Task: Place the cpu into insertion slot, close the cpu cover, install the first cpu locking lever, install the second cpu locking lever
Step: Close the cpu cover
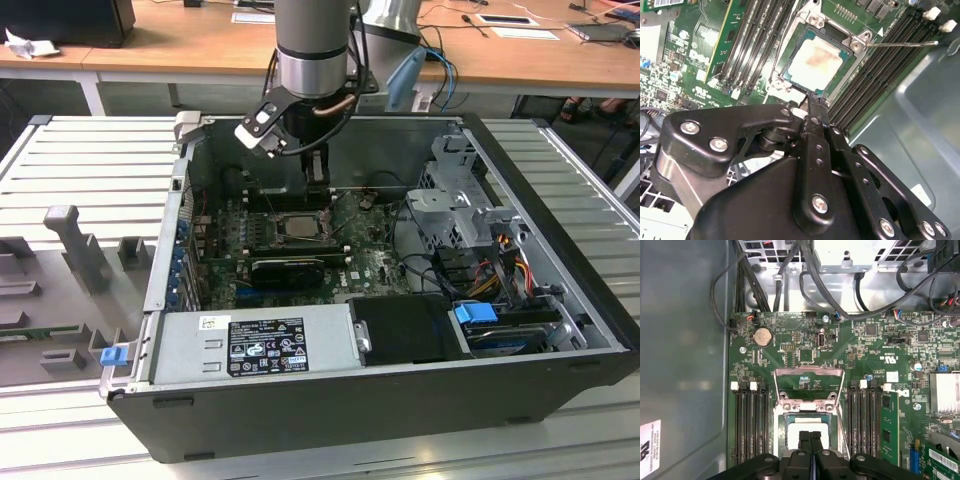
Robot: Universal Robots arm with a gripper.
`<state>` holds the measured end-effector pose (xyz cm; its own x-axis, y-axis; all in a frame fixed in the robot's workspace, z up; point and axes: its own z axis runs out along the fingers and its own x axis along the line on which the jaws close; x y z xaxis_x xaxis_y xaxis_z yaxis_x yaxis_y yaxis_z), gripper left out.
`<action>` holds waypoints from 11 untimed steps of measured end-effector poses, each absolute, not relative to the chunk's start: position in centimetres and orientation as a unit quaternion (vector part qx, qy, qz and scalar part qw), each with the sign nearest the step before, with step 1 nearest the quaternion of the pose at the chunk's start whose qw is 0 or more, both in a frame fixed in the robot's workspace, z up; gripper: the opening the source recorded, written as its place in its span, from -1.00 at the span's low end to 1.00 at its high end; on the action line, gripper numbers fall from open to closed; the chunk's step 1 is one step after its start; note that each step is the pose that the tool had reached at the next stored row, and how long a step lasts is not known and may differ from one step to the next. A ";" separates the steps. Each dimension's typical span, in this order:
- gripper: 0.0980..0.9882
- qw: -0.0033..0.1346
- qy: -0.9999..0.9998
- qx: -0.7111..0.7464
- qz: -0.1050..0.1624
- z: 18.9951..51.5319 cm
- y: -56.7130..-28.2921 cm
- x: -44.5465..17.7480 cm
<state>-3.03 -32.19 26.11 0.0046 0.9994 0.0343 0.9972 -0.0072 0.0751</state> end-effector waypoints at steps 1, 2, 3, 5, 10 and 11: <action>-0.98 0.015 0.704 0.709 0.039 26.2 -32.2 -3.0; -0.98 0.015 0.704 0.709 0.039 26.2 -32.2 -3.0; -0.98 0.015 0.705 0.708 0.039 26.2 -32.2 -3.0; -0.98 0.015 0.704 0.709 0.039 26.2 -32.2 -2.9; -0.98 0.015 0.704 0.709 0.039 26.2 -32.2 -2.7; -0.98 0.015 0.704 0.709 0.039 26.3 -32.2 -2.7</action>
<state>-2.70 -32.19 26.25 0.0046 0.9994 0.0342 0.9972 -0.0072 0.0750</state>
